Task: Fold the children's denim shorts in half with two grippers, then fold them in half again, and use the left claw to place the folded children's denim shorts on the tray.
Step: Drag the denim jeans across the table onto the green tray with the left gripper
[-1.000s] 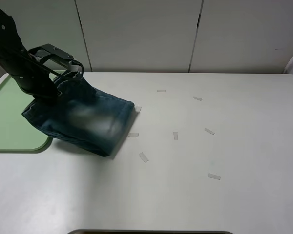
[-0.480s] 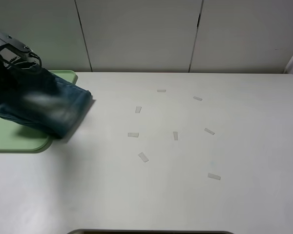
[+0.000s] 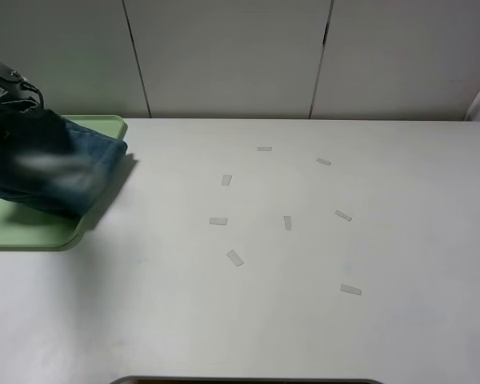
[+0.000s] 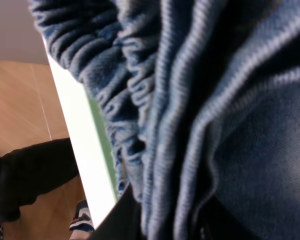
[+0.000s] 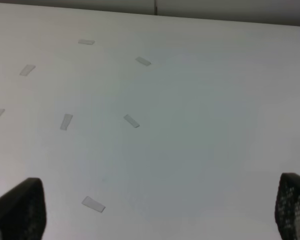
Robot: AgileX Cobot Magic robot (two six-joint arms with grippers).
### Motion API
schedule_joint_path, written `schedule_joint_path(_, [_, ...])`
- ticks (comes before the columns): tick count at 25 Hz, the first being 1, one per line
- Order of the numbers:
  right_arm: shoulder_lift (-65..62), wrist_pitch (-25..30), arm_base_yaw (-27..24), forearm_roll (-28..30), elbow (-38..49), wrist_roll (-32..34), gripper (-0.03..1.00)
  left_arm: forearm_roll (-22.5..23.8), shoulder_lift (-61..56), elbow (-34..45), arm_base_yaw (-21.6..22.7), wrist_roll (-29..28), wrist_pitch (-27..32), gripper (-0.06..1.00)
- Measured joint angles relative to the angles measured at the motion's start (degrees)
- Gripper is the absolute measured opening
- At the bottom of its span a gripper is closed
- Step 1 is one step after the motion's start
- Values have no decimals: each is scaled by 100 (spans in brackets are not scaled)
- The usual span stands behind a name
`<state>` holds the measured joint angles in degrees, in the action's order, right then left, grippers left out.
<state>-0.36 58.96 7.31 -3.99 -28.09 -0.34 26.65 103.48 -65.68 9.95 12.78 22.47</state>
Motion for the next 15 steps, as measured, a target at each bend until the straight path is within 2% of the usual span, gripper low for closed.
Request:
schedule_joint_path(9, [0,0,0,0,0,0,69,111,0,0,68,-13,148,15])
schedule_joint_path(15, [0,0,0,0,0,0,69,130,0,0,133,-283,339,15])
